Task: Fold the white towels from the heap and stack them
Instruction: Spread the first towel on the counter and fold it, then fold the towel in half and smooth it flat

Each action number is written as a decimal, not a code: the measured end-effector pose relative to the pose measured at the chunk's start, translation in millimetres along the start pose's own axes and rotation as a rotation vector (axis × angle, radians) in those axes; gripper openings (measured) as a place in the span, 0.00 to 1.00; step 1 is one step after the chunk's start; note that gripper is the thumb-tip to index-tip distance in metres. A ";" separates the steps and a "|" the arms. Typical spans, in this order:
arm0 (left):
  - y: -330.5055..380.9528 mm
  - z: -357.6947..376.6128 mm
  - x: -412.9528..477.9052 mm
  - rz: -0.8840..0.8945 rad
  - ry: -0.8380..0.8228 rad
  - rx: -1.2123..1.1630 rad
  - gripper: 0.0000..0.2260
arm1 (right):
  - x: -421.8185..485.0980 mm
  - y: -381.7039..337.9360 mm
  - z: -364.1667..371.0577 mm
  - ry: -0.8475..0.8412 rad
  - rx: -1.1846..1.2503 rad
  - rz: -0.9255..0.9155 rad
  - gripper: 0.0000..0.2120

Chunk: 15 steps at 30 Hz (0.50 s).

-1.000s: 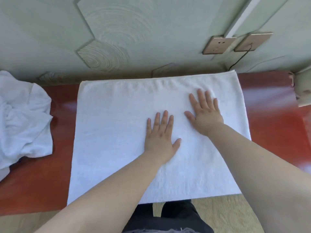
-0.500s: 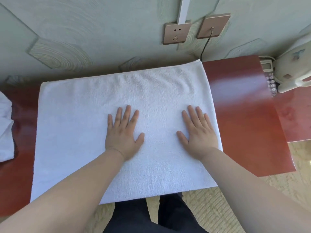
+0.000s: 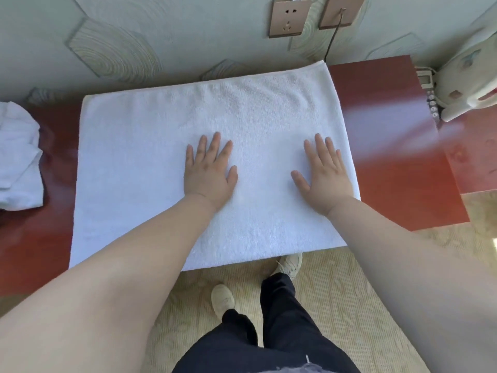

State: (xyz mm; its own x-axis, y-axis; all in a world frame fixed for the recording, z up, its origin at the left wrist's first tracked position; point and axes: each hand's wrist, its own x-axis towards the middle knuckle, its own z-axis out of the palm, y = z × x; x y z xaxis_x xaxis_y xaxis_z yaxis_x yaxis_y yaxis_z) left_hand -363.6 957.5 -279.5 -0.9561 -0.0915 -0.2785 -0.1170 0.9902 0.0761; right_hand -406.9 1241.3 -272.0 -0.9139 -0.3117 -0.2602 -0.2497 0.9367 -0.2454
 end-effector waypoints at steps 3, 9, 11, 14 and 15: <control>3.3 8.5 -42.8 0.020 -0.009 -0.152 0.29 | -52.4 -8.0 16.9 -0.016 -0.033 -0.090 0.36; -77.2 50.4 -165.3 0.196 -0.076 -0.017 0.30 | -92.5 9.6 25.9 -0.091 -0.149 0.157 0.34; -104.6 55.7 -191.8 0.021 -0.065 -0.025 0.30 | -92.8 -12.3 24.2 -0.096 -0.163 0.141 0.35; -143.4 58.5 -223.3 -0.260 -0.051 -0.031 0.30 | -106.0 -71.7 28.7 -0.065 -0.163 -0.037 0.34; -155.1 58.4 -231.9 -0.303 -0.056 -0.040 0.31 | -113.4 -94.7 35.3 -0.074 -0.163 -0.109 0.34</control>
State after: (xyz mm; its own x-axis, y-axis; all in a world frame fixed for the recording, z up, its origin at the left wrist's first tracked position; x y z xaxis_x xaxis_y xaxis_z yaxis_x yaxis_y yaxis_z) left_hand -108.0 831.3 -282.7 -0.8598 -0.3748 -0.3469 -0.4059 0.9137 0.0187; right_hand -268.3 1182.3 -252.2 -0.8539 -0.4182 -0.3098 -0.4001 0.9082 -0.1232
